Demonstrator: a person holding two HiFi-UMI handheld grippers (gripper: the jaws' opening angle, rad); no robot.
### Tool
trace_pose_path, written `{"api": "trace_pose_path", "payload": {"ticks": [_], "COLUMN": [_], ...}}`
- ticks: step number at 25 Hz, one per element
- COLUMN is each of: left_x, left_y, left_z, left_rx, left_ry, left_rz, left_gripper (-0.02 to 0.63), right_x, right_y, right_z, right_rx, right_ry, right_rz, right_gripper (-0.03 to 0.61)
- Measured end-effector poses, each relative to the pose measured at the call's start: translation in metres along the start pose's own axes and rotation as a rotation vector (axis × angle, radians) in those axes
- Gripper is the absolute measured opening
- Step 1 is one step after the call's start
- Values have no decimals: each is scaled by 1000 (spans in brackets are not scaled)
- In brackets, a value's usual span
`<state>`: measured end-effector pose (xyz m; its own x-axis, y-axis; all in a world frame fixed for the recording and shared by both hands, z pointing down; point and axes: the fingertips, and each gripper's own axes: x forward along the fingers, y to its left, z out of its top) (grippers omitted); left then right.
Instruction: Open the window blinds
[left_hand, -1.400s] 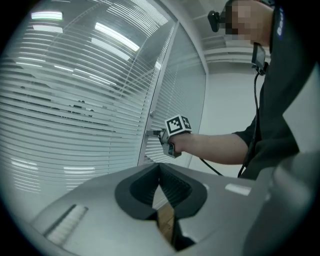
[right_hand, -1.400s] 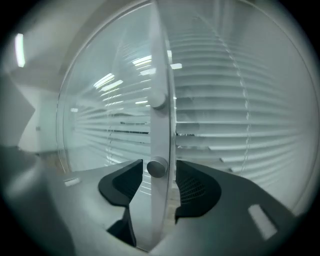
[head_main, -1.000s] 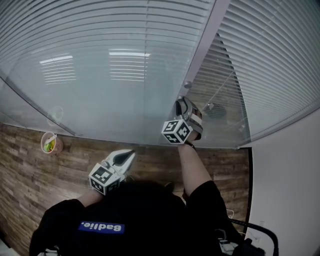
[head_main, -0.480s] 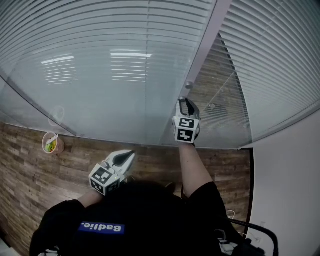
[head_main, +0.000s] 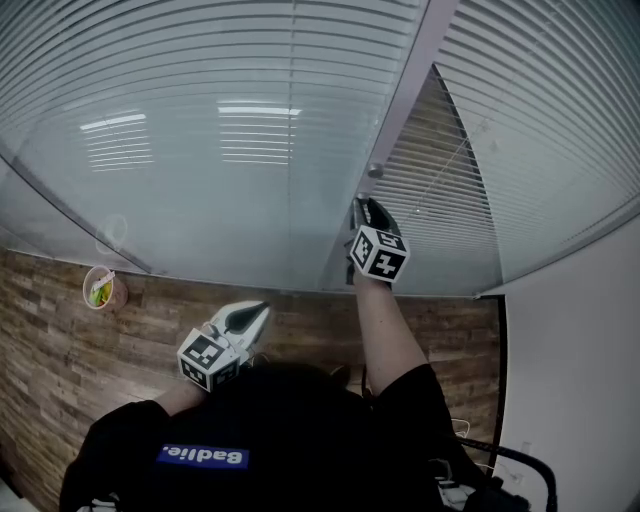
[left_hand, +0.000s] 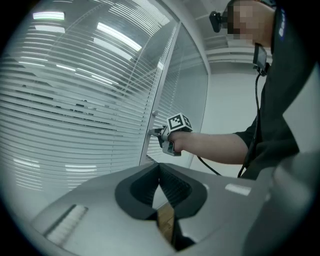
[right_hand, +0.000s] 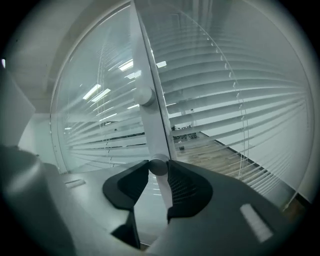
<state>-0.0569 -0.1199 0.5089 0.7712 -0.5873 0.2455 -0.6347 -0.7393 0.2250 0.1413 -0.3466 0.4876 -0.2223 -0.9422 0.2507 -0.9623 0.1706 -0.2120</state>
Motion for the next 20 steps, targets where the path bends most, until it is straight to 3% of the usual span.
{"api": "trace_pose_path", "payload": {"ticks": [13,20], "left_x": [0,-3], "left_y": [-2,-4], "left_z": [-2,-2], "left_rx": [-17,-29], "left_ry": [-14,-25], "left_rz": [-16,-36], "left_gripper": [-1,-1], "right_x": [-2,-2], "right_y": [-5,-4], "right_z": [1,3], "right_rx": [291,310], "right_ry": [5,10], "right_rz": [56,56], "right_gripper": [123,126]}}
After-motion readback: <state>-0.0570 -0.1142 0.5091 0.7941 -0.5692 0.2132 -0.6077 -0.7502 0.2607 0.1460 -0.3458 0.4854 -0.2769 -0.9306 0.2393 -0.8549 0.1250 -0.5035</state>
